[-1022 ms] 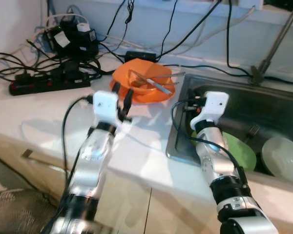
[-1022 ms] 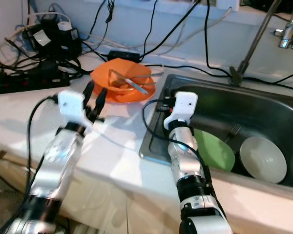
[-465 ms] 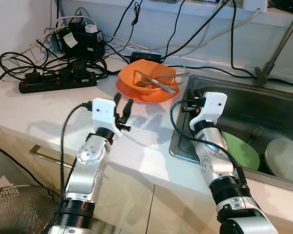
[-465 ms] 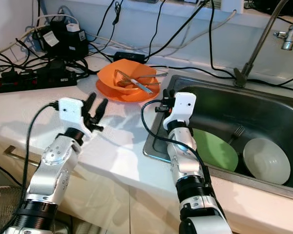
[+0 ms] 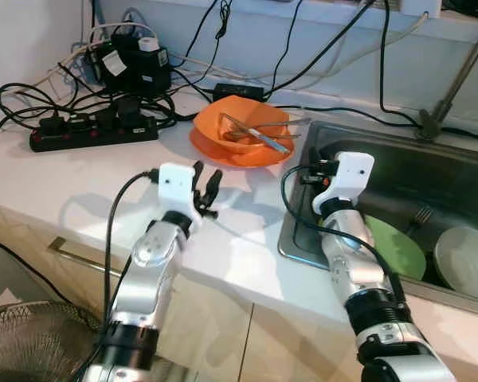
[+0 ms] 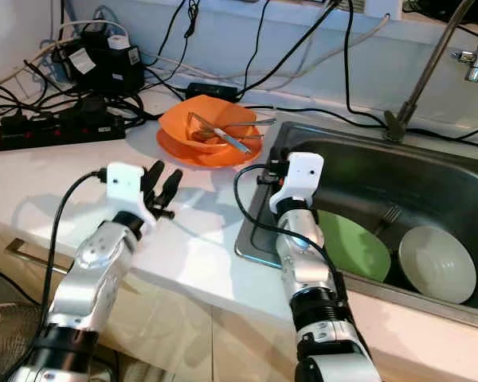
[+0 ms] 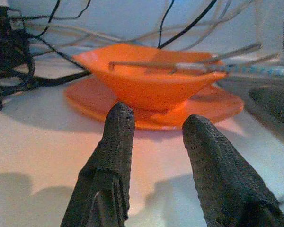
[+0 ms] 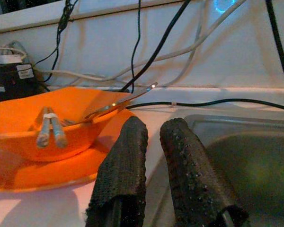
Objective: Kitchen organization
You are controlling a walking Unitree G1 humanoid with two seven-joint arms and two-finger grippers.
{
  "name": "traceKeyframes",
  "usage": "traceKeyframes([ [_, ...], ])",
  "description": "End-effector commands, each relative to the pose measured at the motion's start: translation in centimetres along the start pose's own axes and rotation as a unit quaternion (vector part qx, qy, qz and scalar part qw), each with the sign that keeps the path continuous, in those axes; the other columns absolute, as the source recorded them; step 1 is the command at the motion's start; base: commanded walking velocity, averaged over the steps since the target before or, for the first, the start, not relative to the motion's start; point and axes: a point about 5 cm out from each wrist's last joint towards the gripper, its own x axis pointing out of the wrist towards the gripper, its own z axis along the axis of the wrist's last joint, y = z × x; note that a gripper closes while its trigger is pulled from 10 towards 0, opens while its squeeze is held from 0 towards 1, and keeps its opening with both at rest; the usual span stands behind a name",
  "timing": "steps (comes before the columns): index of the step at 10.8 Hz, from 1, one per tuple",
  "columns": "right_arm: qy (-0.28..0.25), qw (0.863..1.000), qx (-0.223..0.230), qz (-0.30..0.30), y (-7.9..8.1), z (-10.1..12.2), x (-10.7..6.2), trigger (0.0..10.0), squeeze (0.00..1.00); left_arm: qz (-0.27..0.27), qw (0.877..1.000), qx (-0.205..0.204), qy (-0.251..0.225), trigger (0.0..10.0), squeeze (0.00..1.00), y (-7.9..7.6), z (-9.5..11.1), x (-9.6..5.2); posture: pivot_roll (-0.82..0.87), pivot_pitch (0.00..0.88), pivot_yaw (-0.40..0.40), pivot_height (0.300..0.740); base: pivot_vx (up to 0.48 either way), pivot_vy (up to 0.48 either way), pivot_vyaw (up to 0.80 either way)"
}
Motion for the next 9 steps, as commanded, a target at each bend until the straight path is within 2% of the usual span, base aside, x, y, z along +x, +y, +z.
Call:
traceKeyframes([
  [1, 0.000, 1.000, 0.000, -0.007, -0.3, 0.1, 0.1, 10.0, 0.00, -0.015, 1.000, -0.011, 0.004, 10.0, 0.00, -0.4, 0.2, 0.6, 0.23, 0.004, -0.019, 0.740, 0.000, 0.000, 0.00],
  [2, -0.002, 1.000, 0.001, -0.008, -0.2, 0.2, 0.2, 10.0, 0.00, -0.023, 0.999, -0.028, 0.001, 10.0, 1.00, -0.3, 0.8, 1.2, 0.22, 0.006, -0.007, 0.740, 0.000, 0.000, 0.00],
  [4, -0.002, 1.000, 0.005, -0.012, -0.1, 0.1, 0.1, 10.0, 0.00, -0.040, 0.999, -0.009, 0.015, 10.0, 1.00, 0.0, 1.3, 2.2, 0.22, 0.008, 0.004, 0.740, 0.000, 0.000, 0.00],
  [5, -0.003, 1.000, 0.007, -0.016, 0.1, 0.1, 0.1, 10.0, 0.00, -0.073, 0.996, 0.021, 0.038, 10.0, 0.00, -0.2, 1.7, 3.4, 0.22, 0.007, 0.025, 0.740, 0.000, 0.000, 0.00],
  [7, -0.006, 0.999, 0.009, -0.030, -0.2, 0.1, 0.0, 10.0, 0.00, -0.089, 0.993, 0.044, 0.059, 10.0, 0.00, 0.0, 1.8, 4.1, 0.21, 0.000, 0.044, 0.740, 0.000, 0.000, 0.00],
  [9, -0.006, 0.999, 0.008, -0.036, -0.5, 0.0, -0.2, 10.0, 0.00, -0.090, 0.991, 0.076, 0.071, 10.0, 0.00, 0.2, 2.1, 5.5, 0.20, 0.000, 0.062, 0.740, 0.000, 0.000, 0.00],
])
